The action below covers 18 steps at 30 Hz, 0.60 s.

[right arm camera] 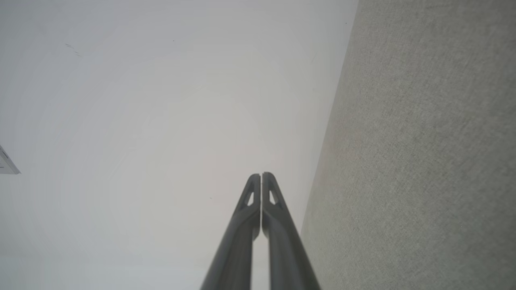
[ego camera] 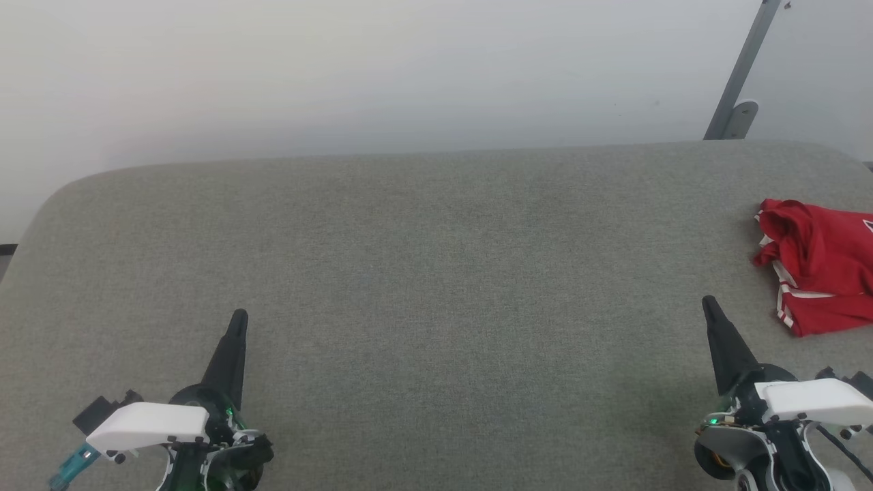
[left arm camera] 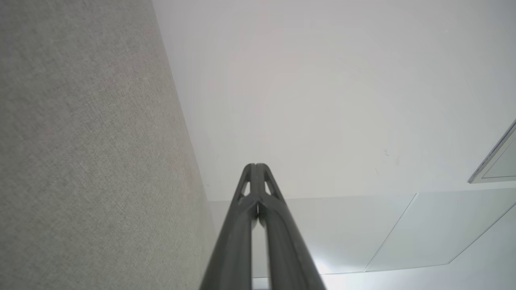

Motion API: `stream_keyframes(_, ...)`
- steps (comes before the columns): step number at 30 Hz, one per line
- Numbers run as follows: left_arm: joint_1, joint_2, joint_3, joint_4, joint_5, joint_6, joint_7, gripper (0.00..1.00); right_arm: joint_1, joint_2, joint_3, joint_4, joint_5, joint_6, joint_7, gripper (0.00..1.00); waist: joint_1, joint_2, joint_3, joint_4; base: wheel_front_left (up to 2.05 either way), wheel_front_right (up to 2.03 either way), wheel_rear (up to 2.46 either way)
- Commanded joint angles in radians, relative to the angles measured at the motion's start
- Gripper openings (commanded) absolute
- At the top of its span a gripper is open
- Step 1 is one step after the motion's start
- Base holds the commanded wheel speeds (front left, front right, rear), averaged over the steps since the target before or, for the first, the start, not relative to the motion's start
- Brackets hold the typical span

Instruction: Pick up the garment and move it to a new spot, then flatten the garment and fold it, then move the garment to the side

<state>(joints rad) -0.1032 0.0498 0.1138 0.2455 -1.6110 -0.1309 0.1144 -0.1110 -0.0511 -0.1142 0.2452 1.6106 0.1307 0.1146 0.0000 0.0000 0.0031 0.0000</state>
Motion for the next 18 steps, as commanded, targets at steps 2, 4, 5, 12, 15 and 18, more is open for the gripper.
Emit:
stream_keyframes(2, -0.011, -0.002, 0.0, 0.0, -0.003, 0.0, 0.003, 0.0, 0.006, 0.004, -0.001, -0.002, 0.004, 0.0, 0.003, 0.0, 0.0, 0.0, 0.0, 0.0, 0.0, 0.0, 0.0)
stream_keyframes(4, -0.011, -0.002, 0.0, 0.0, -0.003, 0.0, 0.003, 0.0, 0.006, 0.004, -0.001, -0.002, 0.004, 0.0, 0.003, 0.0, 0.0, 0.0, 0.0, 0.0, 0.0, 0.0, 0.0)
stream_keyframes(5, -0.011, -0.002, 0.0, 0.0, -0.003, 0.0, 0.003, 0.0, 0.006, 0.004, -0.001, -0.002, 0.004, 0.0, 0.003, 0.0, 0.0, 0.0, 0.0, 0.0, 0.0, 0.0, 0.0)
stream_keyframes(12, -0.011, -0.002, 0.0, 0.0, -0.003, 0.0, 0.003, 0.0, 0.006, 0.004, -0.001, -0.002, 0.004, 0.0, 0.003, 0.0, 0.0, 0.0, 0.0, 0.0, 0.0, 0.0, 0.0)
stream_keyframes(15, -0.011, -0.002, 0.0, 0.0, -0.003, 0.0, 0.003, 0.0, 0.006, 0.004, -0.001, -0.002, 0.004, 0.0, 0.003, 0.0, 0.0, 0.0, 0.0, 0.0, 0.0, 0.0, 0.0)
stream_keyframes(18, -0.011, -0.002, 0.0, 0.0, -0.003, 0.0, 0.003, 0.0, 0.006, 0.004, -0.001, -0.002, 0.004, 0.0, 0.003, 0.0, 0.0, 0.0, 0.0, 0.0, 0.0, 0.0, 0.0)
